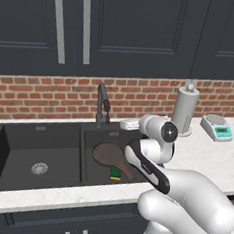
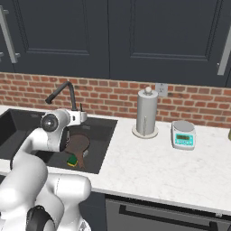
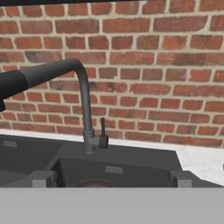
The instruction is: Pick the pan and sponge and place them into the sink. Then turn on the water.
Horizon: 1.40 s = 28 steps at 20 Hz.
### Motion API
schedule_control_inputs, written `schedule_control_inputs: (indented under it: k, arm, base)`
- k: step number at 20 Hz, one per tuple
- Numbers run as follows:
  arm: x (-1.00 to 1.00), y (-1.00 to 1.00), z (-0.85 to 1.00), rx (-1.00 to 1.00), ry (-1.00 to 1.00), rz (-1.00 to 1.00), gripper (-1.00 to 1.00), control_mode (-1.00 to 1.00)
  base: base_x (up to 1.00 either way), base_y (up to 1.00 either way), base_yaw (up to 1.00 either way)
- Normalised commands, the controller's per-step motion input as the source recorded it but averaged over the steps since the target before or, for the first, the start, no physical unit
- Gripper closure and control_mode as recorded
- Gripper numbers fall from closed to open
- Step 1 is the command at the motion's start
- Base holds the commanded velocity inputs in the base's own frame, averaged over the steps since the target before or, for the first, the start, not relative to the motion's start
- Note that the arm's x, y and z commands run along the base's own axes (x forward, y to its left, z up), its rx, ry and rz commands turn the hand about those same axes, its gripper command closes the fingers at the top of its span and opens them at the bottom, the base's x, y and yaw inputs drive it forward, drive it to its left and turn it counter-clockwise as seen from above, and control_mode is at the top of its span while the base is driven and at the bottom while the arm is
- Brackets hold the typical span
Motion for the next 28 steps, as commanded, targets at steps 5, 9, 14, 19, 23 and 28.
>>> schedule_control_inputs:
  k: [5, 9, 14, 19, 23, 28]
  arm:
    - [0.0, 0.02, 0.0, 0.0, -0.02, 0.0, -1.0, -1.0]
    - [0.02, 0.03, 0.0, 0.0, -0.01, 0.0, -1.0, -1.0]
    - [0.06, 0.01, 0.0, 0.0, 0.0, 0.0, -1.0, -1.0]
    - [0.04, 0.05, 0.0, 0.0, 0.0, 0.0, -1.0, -1.0]
    - [0.04, 0.05, 0.0, 0.0, -0.01, 0.0, -1.0, -1.0]
    - [0.12, 0.1, 0.0, 0.0, 0.0, 0.0, -1.0, -1.0]
  base:
    - [0.0, 0.0, 0.0]
    - [0.0, 0.0, 0.0]
    - [0.0, 0.0, 0.0]
    - [0.0, 0.0, 0.0]
    - [0.0, 0.0, 0.0]
    - [0.0, 0.0, 0.0]
